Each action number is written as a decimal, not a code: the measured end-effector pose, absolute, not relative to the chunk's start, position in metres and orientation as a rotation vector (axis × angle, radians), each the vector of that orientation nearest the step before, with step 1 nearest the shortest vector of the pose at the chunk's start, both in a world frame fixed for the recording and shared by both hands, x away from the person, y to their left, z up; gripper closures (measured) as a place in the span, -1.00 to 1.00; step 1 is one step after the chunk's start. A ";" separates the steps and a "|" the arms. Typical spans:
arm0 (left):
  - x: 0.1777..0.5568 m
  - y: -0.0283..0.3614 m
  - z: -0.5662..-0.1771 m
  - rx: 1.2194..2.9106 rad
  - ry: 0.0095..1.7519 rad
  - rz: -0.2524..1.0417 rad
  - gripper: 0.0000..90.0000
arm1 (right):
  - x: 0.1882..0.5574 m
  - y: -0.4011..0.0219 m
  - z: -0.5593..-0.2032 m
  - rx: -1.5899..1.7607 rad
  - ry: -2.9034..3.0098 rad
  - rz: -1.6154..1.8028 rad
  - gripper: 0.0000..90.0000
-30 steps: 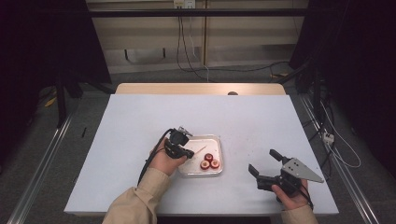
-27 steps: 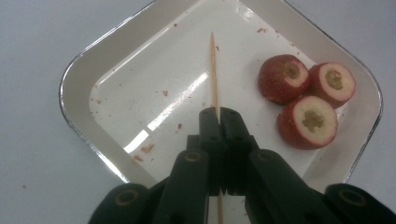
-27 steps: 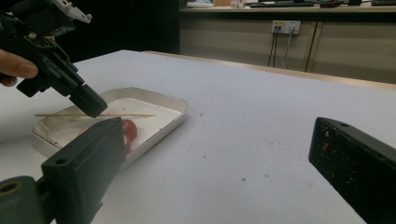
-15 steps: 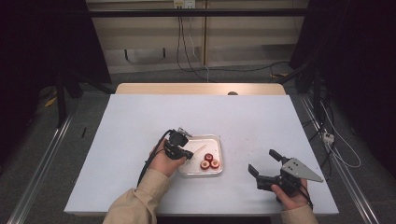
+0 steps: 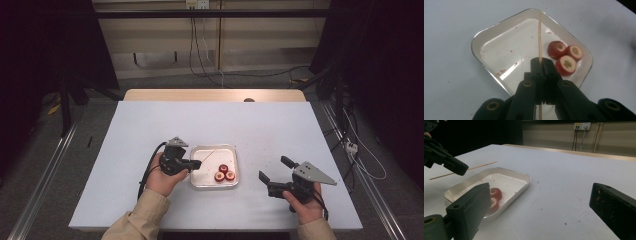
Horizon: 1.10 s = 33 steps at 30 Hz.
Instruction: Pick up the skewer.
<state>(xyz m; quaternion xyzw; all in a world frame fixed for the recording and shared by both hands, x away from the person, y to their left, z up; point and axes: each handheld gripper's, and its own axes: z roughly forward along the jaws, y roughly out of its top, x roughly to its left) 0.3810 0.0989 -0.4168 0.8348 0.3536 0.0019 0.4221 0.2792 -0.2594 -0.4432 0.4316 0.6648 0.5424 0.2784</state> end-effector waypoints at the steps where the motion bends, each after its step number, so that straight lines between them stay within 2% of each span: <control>1: 0.380 0.101 -0.417 2.081 0.891 0.015 0.98 | 0.280 -0.257 -0.443 1.161 1.793 1.453 -0.92; 6: 0.374 0.111 -0.417 2.012 0.873 -0.025 0.98 | 0.285 -0.248 -0.442 1.178 1.822 1.447 -0.91; 20: 0.364 0.128 -0.414 1.904 0.843 -0.025 0.98 | 0.302 -0.224 -0.443 1.175 1.896 1.424 -0.91; 27: 0.362 0.125 -0.415 1.871 0.830 -0.039 0.98 | 0.308 -0.210 -0.441 1.189 1.913 1.444 -0.79; 30: 0.361 0.119 -0.416 1.857 0.818 -0.044 0.98 | 0.310 -0.200 -0.438 1.191 1.928 1.492 -0.60; 33: 0.360 0.113 -0.416 1.851 0.807 -0.050 0.98 | 0.313 -0.195 -0.437 1.216 1.943 1.537 -0.56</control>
